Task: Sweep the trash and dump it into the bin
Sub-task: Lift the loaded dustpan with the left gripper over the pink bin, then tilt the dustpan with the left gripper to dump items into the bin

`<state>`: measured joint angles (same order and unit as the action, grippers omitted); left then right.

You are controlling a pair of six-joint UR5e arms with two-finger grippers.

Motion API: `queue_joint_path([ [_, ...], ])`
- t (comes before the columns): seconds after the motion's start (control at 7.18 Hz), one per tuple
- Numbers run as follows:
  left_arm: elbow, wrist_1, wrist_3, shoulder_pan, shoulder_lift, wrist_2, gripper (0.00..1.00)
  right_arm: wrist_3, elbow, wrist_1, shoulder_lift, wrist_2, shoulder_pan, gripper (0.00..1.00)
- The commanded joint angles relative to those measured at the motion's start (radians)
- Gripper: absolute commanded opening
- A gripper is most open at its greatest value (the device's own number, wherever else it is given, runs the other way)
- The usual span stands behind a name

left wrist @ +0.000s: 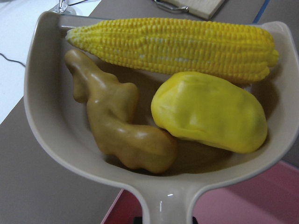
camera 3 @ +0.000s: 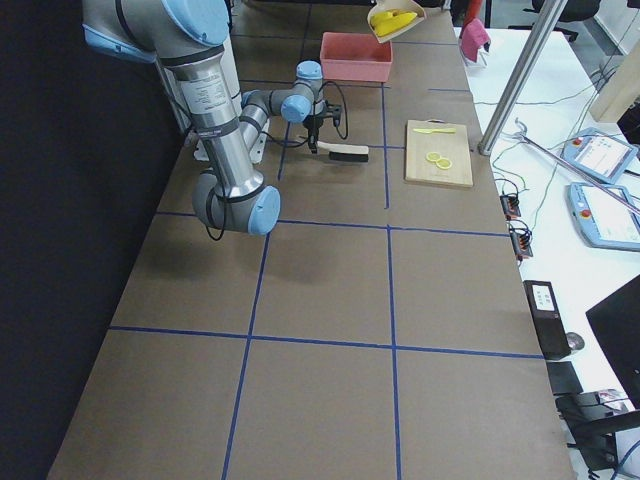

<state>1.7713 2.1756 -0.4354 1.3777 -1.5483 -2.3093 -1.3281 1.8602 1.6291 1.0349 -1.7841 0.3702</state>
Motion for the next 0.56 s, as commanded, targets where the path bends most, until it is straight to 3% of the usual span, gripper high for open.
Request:
queue_joint_path([
  [0.0, -0.065, -0.013, -0.216, 0.055, 0.002, 0.001, 0.0, 0.001, 0.002, 0.0, 0.002, 0.0, 0.001, 0.0],
  [0.28, -0.052, -0.156, -0.484, 0.11, -0.001, 0.013, 0.0, 0.0, 0.002, 0.0, 0.007, 0.0, 0.0, 0.0],
  [0.42, -0.041, -0.202, -0.585, 0.1, -0.007, 0.084, 0.0, 0.0, 0.002, 0.0, 0.007, 0.0, -0.002, 0.0],
])
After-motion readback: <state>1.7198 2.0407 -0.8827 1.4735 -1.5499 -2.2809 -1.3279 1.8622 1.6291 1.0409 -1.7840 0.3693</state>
